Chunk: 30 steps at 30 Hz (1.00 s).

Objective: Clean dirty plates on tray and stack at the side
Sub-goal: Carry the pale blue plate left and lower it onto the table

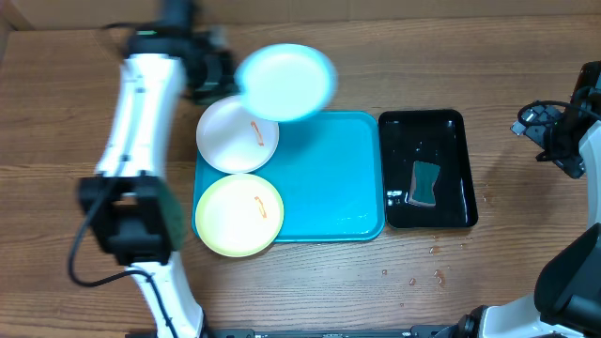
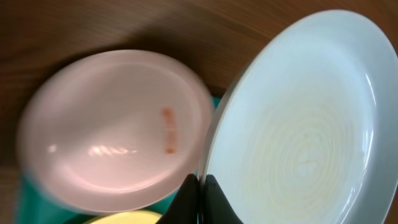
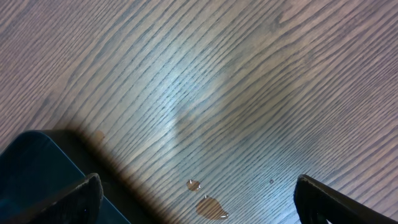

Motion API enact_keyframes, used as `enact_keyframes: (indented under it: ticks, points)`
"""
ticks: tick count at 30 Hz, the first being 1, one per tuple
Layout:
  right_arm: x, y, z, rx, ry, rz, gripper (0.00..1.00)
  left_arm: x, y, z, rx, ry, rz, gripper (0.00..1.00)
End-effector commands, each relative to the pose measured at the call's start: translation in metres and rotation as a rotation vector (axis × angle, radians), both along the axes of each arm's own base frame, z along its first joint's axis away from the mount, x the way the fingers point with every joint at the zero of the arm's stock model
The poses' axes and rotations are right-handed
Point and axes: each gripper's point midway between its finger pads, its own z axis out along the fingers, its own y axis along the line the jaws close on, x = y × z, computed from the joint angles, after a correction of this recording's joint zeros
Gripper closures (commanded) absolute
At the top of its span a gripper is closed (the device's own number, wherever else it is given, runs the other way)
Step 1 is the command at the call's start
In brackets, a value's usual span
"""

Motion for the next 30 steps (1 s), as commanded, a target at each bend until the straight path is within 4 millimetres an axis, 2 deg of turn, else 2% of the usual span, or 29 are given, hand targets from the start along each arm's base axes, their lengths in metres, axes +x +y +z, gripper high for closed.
enact_keyframes:
  ticks: [1,2,6,11,15,18,23,27,30]
  points:
    - [0.004,-0.001,0.006,-0.009,-0.019,0.002,0.00,-0.011,0.073,0.016,0.006,0.004,0.133,0.96]
    - [0.004,-0.001,0.006,-0.009,-0.019,0.002,0.00,-0.018,0.102,0.012,0.035,0.032,0.195,0.96]
    - [0.004,-0.001,0.006,-0.009,-0.019,0.002,0.00,-0.048,0.180,0.002,0.125,0.117,0.369,0.96]
    - [0.004,-0.001,0.006,-0.009,-0.019,0.002,0.00,-0.085,0.249,-0.005,0.254,0.204,0.522,0.96]
    - [0.004,-0.001,0.006,-0.009,-0.019,0.002,0.00,-0.107,0.285,-0.007,0.356,0.252,0.601,0.96]
    - [0.004,-0.001,0.006,-0.009,-0.019,0.002,0.00,-0.116,0.297,-0.008,0.402,0.273,0.622,0.96]
    - [0.004,-0.001,0.006,-0.009,-0.019,0.002,0.00,-0.118,0.298,-0.017,0.425,0.292,0.619,0.96]
    - [0.004,-0.001,0.006,-0.009,-0.019,0.002,0.00,-0.120,0.300,-0.031,0.446,0.312,0.618,0.96]
    - [0.004,-0.001,0.006,-0.009,-0.019,0.002,0.00,-0.124,0.296,-0.049,0.438,0.339,0.608,0.96]
